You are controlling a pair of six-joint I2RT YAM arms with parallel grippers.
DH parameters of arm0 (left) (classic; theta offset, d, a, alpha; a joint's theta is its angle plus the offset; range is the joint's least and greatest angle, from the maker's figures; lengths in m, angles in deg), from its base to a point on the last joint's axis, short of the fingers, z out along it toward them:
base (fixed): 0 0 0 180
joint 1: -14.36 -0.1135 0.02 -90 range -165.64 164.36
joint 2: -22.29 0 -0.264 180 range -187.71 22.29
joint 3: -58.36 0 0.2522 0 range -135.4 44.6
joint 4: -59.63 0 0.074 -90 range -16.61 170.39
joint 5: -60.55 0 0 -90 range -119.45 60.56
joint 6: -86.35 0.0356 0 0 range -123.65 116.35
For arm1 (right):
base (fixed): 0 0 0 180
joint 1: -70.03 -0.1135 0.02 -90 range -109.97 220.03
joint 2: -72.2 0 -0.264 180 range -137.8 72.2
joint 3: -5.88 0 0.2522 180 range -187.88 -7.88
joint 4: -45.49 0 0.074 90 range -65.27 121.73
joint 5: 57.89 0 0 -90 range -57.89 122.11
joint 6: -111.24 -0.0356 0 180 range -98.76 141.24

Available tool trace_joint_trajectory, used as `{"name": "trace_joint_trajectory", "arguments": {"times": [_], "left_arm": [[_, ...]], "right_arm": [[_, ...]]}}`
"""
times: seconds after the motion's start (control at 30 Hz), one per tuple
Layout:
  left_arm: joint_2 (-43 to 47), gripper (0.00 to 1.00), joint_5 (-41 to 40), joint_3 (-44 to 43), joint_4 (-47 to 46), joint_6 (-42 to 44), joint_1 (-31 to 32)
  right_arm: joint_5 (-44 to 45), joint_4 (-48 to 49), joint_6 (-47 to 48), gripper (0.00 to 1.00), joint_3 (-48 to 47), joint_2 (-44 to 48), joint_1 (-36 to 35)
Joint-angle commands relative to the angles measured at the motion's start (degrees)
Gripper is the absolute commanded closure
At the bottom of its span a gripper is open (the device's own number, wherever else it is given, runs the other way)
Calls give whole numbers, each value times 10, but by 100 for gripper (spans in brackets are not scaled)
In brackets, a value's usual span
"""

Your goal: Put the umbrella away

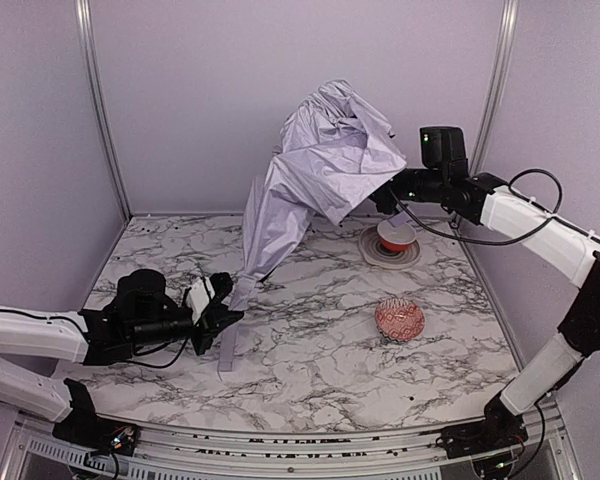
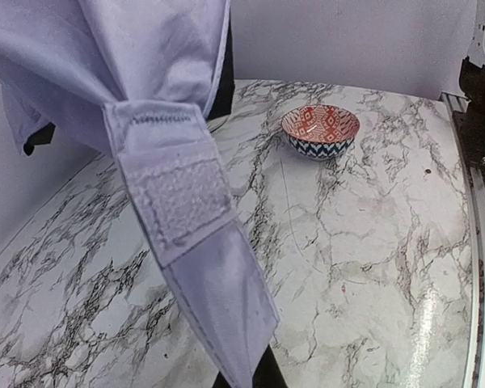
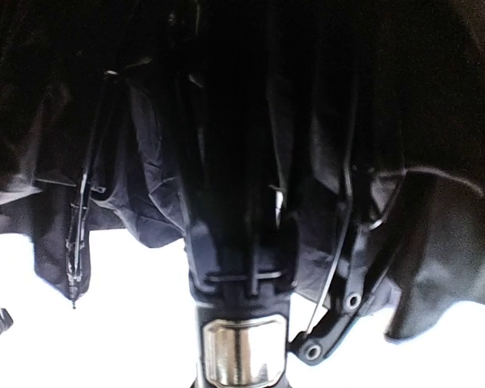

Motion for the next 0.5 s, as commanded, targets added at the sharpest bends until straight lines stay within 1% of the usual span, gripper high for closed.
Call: {"name": "trace_joint_trajectory", "arguments": {"times": [0.0, 0.13, 0.27, 0.37, 0.47], "left_arm": [[-37, 100, 12, -31, 25, 58, -34], [-73, 100, 10, -63, 25, 123, -70], [-137, 100, -17, -117, 22, 234, -92], [-187, 100, -12, -181, 18, 289, -118], [-222, 100, 26, -220, -2, 328, -160]], "right_arm": [[-134, 12, 47, 100, -35, 60, -4], [-193, -63, 115, 100, -37, 84, -7], [-251, -172, 205, 100, -53, 90, -18], [-236, -239, 260, 100, -48, 94, -63], [-211, -246, 273, 100, 3, 109, -104]]}}
